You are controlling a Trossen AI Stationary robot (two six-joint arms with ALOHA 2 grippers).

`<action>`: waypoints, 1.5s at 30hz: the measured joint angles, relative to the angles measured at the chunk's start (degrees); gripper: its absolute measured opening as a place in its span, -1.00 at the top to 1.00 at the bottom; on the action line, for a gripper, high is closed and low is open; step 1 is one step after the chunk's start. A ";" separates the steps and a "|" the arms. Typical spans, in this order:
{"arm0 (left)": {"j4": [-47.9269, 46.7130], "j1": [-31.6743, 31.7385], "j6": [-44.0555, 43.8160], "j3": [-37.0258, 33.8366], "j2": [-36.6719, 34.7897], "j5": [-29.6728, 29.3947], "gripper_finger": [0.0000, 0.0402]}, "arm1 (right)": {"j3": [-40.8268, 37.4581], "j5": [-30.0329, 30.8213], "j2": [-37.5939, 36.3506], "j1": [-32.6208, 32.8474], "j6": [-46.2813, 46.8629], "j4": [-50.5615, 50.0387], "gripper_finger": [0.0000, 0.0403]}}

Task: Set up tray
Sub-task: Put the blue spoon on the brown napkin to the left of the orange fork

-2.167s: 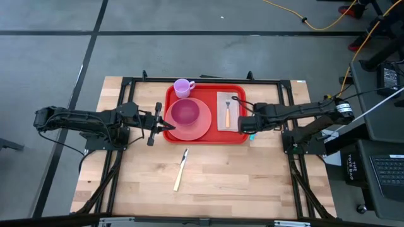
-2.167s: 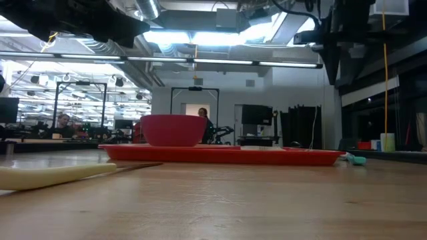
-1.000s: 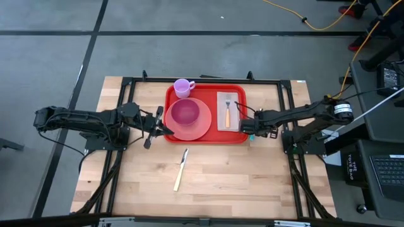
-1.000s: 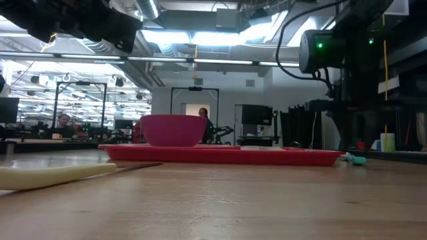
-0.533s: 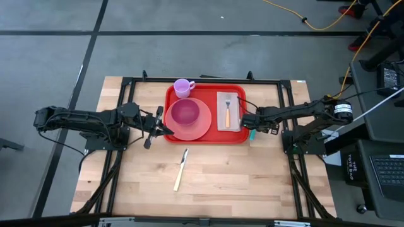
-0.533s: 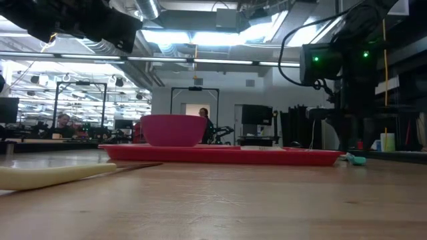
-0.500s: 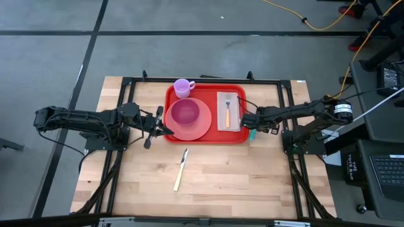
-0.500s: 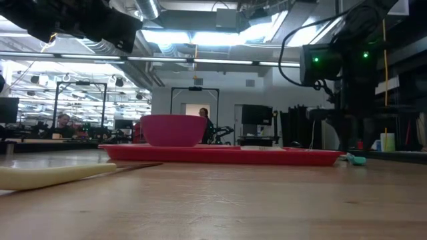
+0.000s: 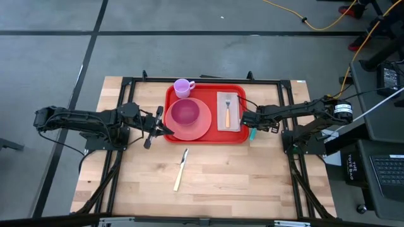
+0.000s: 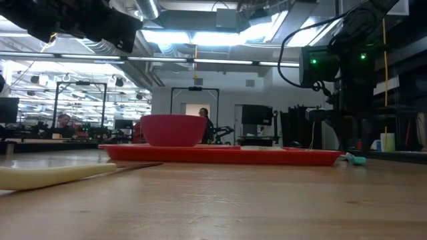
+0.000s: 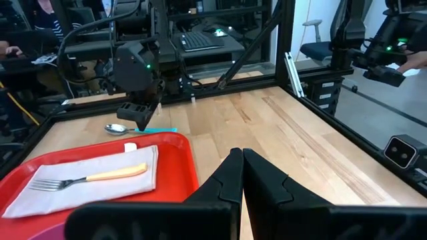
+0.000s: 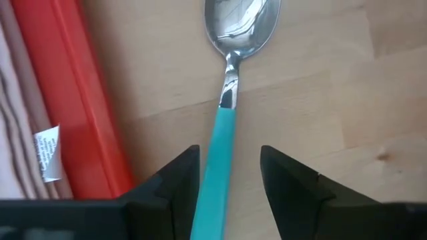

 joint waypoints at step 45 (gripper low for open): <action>-0.17 0.00 -1.07 0.00 -0.02 0.02 0.98 | -3.98 -2.60 0.04 0.00 -3.98 5.75 0.28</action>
